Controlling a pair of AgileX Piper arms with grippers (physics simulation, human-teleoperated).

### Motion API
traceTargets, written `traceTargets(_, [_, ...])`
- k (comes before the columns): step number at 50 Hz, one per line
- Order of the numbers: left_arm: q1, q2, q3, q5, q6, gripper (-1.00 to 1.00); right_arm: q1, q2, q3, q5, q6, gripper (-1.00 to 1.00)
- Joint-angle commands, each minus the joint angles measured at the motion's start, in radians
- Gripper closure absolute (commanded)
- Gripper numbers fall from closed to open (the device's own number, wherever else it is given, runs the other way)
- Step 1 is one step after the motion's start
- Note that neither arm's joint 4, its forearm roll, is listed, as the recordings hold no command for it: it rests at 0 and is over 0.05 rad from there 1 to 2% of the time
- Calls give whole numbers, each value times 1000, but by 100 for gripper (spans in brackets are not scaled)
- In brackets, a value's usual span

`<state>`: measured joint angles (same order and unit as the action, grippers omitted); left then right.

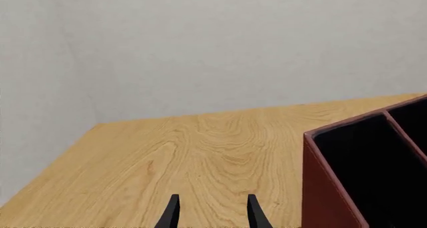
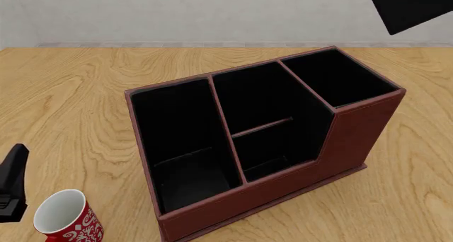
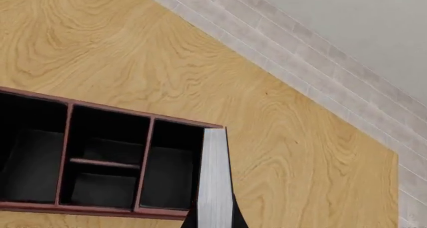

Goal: Pick up the book and place it in the right compartment of the caddy.

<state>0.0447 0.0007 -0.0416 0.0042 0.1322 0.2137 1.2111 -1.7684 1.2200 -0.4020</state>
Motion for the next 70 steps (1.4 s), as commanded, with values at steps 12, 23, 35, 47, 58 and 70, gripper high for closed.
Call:
traceTargets(12, [6,0,12,5,3,-100,3,72,9,0,18,100])
traceTargets(23, [8,-1,24,1,10,-100,2,124,6,0,17,100])
traceTargets(35, [11,-1,30,-2,21,-100,16,155,13,0,12,100])
traceTargets(47, [12,-1,37,-3,27,-100,30,174,25,0,21,100])
traceTargets(58, [16,-1,37,-3,32,-100,44,201,17,0,32,100])
traceTargets(70, [19,-1,40,1,35,-100,56,227,17,0,39,100])
